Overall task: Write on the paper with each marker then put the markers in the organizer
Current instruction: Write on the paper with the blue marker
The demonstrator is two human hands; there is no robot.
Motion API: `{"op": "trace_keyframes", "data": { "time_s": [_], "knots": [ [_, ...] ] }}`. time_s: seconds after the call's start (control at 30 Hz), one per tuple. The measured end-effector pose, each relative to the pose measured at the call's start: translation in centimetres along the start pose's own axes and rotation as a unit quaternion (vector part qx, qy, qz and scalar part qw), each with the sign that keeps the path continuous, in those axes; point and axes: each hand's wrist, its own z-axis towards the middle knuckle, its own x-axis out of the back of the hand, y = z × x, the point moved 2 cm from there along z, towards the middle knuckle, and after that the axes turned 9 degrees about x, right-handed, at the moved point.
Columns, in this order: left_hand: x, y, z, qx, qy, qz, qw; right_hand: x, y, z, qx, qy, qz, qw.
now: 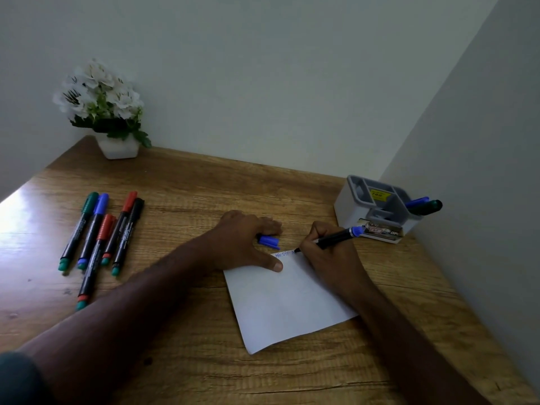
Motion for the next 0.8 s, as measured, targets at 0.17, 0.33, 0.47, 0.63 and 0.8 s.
{"op": "trace_keyframes", "data": {
  "time_s": [0.17, 0.33, 0.47, 0.63, 0.8],
  "knots": [
    [0.08, 0.17, -0.13, 0.003, -0.004, -0.003, 1.0, 0.13, -0.05, 0.06, 0.003, 0.009, -0.002, 1.0],
    [0.05, 0.05, -0.09, 0.001, -0.003, -0.003, 1.0, 0.15, -0.03, 0.01, 0.009, 0.006, 0.0, 1.0],
    [0.04, 0.03, -0.08, 0.002, -0.004, -0.008, 1.0, 0.18, 0.08, 0.08, 0.007, 0.011, -0.003, 1.0],
    [-0.03, -0.13, -0.03, 0.0, -0.003, -0.006, 1.0, 0.09, 0.1, 0.06, 0.012, 0.003, -0.004, 1.0],
    [-0.08, -0.24, 0.1, -0.002, -0.002, -0.005, 1.0, 0.37, 0.48, 0.0, 0.005, 0.031, 0.001, 1.0]
  ]
}}
